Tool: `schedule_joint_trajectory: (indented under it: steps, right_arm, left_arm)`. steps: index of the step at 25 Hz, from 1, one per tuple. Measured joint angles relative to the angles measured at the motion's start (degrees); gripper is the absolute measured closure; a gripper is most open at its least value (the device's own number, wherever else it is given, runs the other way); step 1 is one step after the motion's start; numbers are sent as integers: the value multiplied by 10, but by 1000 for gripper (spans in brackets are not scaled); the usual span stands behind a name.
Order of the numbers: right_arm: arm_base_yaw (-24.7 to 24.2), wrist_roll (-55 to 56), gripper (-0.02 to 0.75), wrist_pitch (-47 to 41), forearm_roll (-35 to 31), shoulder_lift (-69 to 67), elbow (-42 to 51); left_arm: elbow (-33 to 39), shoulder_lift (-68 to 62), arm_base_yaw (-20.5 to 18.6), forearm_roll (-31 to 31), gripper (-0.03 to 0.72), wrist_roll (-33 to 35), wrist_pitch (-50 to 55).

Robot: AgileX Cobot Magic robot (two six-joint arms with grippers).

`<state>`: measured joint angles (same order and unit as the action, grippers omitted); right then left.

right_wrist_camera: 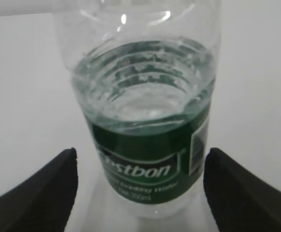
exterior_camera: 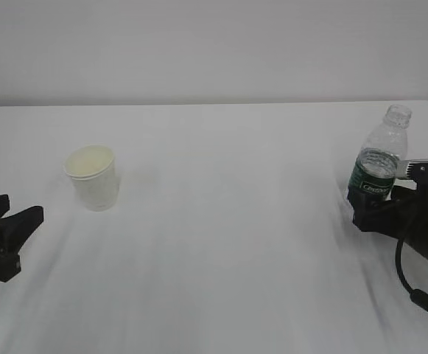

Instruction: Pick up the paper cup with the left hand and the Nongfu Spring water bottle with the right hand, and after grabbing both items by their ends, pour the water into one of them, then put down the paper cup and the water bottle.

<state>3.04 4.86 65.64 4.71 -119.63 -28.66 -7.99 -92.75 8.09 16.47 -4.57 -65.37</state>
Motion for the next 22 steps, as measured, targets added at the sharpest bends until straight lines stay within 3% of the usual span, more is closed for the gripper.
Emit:
schedule_joint_trajectory:
  steps: [22]
  right_arm:
    - [0, 0, 144, 0, -1, -40, -77]
  left_arm:
    - [0, -2, 0, -1, 267, 0, 0]
